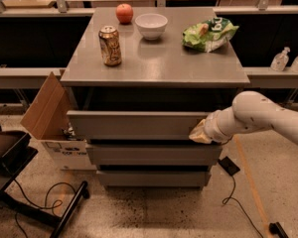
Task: Close top drawer
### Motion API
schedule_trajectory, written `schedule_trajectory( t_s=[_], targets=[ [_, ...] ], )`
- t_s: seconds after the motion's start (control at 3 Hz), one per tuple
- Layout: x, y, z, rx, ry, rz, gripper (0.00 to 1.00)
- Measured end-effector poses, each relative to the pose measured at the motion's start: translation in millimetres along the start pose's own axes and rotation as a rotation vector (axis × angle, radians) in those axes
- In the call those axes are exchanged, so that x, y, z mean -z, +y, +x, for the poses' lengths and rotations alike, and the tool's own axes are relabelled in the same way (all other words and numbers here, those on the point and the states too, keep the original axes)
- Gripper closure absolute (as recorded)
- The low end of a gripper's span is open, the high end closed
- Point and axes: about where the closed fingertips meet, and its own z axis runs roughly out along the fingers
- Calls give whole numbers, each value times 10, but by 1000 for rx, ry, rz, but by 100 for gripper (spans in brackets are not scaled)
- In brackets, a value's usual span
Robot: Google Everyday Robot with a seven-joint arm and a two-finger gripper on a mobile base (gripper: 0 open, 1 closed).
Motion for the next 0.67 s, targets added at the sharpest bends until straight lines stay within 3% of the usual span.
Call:
schedule_trajectory(
  t_s=[0.33, 0.67],
  targets=[
    [0, 0, 0, 0, 0, 0, 100],
    [70, -209, -1, -26, -13, 25, 100]
  ],
)
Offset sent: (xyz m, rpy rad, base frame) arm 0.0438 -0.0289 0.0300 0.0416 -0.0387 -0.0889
